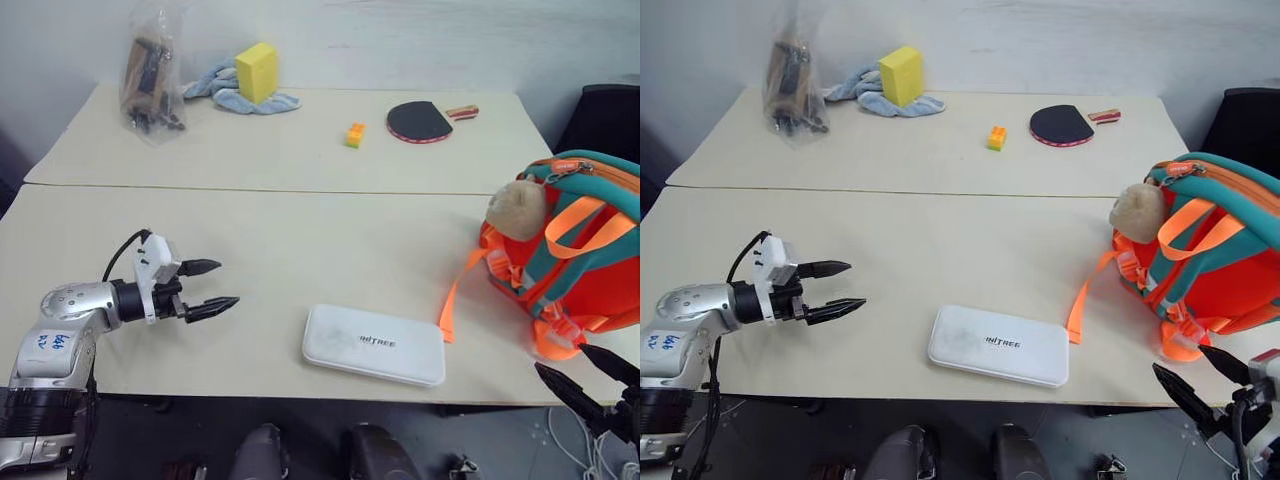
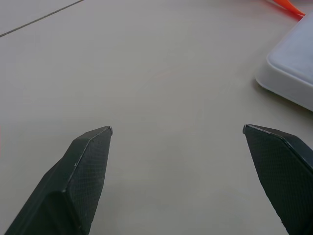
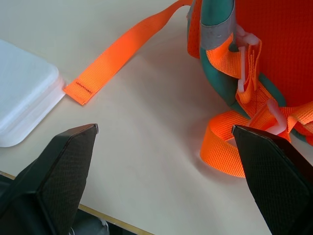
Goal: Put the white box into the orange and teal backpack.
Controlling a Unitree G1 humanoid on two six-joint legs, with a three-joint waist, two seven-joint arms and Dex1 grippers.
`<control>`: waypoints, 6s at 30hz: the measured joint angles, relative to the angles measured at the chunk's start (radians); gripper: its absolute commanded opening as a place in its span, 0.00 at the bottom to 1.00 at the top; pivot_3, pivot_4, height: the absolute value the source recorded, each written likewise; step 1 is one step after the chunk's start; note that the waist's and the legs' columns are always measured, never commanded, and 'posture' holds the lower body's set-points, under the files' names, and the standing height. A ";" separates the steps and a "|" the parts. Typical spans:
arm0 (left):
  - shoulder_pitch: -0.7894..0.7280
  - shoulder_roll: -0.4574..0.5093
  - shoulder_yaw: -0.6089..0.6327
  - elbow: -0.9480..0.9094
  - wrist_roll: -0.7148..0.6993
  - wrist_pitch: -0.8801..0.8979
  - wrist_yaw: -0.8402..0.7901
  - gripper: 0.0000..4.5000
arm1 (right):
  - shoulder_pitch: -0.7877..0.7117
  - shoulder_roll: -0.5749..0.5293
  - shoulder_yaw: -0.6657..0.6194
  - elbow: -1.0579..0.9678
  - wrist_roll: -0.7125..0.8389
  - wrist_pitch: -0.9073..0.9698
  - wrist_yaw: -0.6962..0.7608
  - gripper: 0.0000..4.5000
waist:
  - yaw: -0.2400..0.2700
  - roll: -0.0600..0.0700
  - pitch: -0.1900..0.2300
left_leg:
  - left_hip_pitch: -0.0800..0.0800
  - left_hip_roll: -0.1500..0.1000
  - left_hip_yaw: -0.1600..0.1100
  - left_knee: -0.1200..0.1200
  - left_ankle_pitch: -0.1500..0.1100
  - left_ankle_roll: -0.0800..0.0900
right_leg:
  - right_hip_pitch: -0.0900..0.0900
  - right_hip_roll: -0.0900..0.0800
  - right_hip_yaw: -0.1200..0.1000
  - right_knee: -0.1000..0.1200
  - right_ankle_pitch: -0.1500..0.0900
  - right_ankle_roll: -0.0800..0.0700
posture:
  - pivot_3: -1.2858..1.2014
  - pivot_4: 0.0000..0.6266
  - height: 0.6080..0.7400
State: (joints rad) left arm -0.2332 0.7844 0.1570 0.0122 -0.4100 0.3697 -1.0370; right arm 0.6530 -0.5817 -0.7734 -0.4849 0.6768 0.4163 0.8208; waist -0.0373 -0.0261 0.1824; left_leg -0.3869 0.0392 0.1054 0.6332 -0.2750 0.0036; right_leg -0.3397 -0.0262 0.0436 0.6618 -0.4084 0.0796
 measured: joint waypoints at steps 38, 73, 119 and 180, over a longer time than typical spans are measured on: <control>-0.235 -0.075 -0.344 0.050 0.081 -0.062 -0.310 0.01 | -0.189 -0.324 0.344 -0.006 -0.189 0.010 0.177 0.00 | 0.009 0.000 0.000 | -0.002 0.000 0.000 0.009 0.001 -0.001 | 0.000 0.001 0.000 0.001 0.000 0.000 | 0.52 0.24 1.00; -0.199 -0.104 -0.357 0.012 0.126 0.054 -0.238 0.01 | -0.492 -0.396 0.657 0.172 -0.356 -0.053 0.268 0.00 | 0.015 0.000 0.000 | -0.005 0.001 -0.003 0.016 -0.001 0.001 | 0.003 0.000 -0.003 0.001 0.000 0.000 | 0.52 0.24 1.00; -0.397 -0.359 -0.234 0.032 -0.167 1.151 0.121 1.00 | -0.698 -0.277 0.795 0.118 -0.378 0.071 0.139 0.00 | 0.033 0.002 -0.001 | 0.001 -0.002 -0.013 0.018 -0.001 0.001 | 0.015 -0.002 -0.010 -0.002 0.000 0.000 | 0.52 0.24 1.00; -0.513 -0.323 -0.044 0.134 -0.311 0.558 0.103 0.32 | -0.478 -0.078 -0.054 0.034 0.316 0.353 -0.344 0.99 | 0.012 0.002 0.002 | -0.005 -0.003 -0.014 0.012 -0.001 -0.001 | 0.011 0.000 -0.008 -0.007 0.000 0.001 | 0.52 0.24 1.00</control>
State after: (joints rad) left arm -0.7467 0.4619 0.1126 0.1463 -0.7213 0.9275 -0.9335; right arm 0.1751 -0.6597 -0.8273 -0.4513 0.9931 0.7690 0.4768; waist -0.0249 -0.0245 0.1841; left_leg -0.3919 0.0361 0.0913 0.6456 -0.2763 0.0028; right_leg -0.3289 -0.0266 0.0357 0.6548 -0.4087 0.0809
